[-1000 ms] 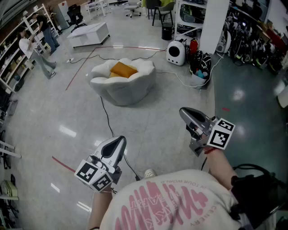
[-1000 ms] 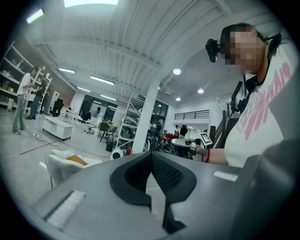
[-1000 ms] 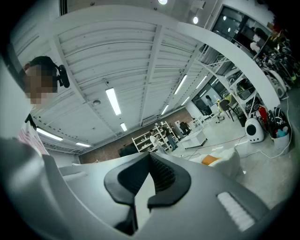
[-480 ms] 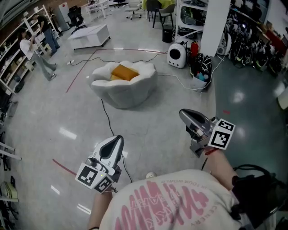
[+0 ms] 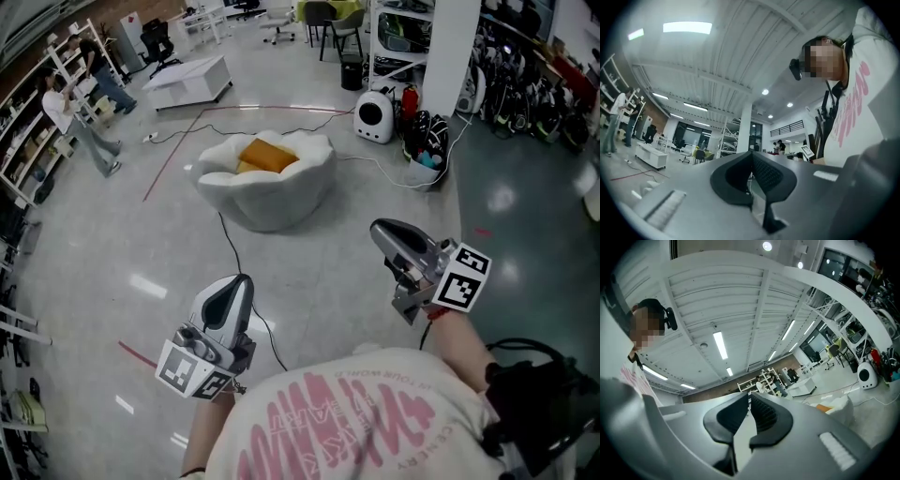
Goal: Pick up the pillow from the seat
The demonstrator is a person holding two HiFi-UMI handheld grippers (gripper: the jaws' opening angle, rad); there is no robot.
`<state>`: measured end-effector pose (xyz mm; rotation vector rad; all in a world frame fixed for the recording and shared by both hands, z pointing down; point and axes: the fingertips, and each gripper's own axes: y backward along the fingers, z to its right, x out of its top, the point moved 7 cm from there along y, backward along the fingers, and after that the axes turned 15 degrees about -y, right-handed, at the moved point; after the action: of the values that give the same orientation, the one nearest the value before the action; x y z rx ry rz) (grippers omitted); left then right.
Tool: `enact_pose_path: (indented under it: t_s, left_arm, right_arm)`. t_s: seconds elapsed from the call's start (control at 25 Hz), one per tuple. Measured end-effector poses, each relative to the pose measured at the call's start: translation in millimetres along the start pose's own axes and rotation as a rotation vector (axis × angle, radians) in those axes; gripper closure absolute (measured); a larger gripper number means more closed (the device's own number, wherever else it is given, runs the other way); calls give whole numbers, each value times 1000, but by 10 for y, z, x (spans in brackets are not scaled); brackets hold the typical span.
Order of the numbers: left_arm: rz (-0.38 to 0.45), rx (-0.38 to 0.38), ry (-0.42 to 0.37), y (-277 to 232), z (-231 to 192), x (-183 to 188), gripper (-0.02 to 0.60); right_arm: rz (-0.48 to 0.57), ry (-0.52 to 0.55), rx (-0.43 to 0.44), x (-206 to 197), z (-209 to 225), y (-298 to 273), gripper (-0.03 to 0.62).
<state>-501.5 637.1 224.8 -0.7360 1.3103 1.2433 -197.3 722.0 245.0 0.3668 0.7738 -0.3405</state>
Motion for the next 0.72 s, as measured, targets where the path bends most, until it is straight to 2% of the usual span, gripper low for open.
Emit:
enact_pose_path:
  t_s: [0.08,0.16,0.24,0.36,0.48,0.6,0.72]
  left_arm:
    - [-20,-4,13,-21,-35,-84,568]
    - [-16,2,29,-62,-59,-119,569]
    - [1,18,-17,-126,-75,-85,569]
    - [32,8,-80,-227,-130,-58,568]
    - [55,-4,-60,-328,-284,-115,569]
    - [69,39,-39,-446,-512,-169,571]
    - [28,55,-58,-664,-698,-237,568]
  right_arm:
    - [-28,-4,0,-69,7,-68,549]
    - [-51,4,1,-87,-2,-111,559]
    - [-45,49,-17,-40,13,-139,588]
    - [-21,74,-30,44,136,-206,588]
    - [-24,61,-18,132,293,-359,588]
    - [-47,81,-23,255,459,-558,588]
    - [-65,91,-22,437,664,-715,588]
